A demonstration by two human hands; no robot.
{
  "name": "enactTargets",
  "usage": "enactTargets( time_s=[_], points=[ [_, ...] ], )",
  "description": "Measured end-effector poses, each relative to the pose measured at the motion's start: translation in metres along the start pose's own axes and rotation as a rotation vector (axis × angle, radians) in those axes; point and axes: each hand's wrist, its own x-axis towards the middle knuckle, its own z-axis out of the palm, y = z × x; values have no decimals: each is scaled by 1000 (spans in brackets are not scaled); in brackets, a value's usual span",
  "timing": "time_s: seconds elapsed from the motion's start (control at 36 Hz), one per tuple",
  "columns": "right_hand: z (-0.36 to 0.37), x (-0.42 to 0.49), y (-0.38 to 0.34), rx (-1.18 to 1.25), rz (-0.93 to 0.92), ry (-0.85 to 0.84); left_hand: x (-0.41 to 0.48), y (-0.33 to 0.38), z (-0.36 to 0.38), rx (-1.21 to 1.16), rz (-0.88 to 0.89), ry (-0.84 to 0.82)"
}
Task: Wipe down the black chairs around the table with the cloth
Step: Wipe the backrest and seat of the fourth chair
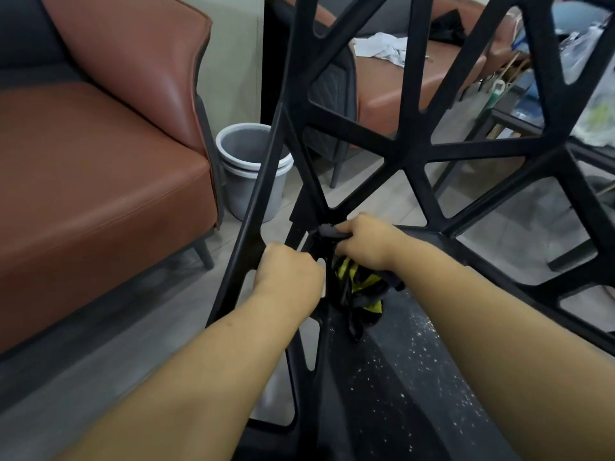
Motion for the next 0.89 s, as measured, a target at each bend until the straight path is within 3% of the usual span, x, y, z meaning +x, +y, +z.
enactTargets(
  time_s=[0.11, 0.22, 0.36, 0.58, 0.75, 0.89],
  points=[
    [21, -25, 12, -103, -68, 24, 2, 0, 2, -26, -13, 12],
    [45, -30, 14, -158, -85, 266, 4, 0, 2, -18, -3, 11],
    [52, -12, 10, -103, -57, 420, 3, 2, -3, 2, -30, 18],
    [44, 13, 11, -56, 66, 414, 7, 5, 6, -30, -124, 47],
    [32, -12, 77, -97, 307, 463, 17, 8, 4, -11, -211, 37],
    [12, -29, 129, 21, 615, 553, 28, 13, 1, -50, -210, -9]
  ],
)
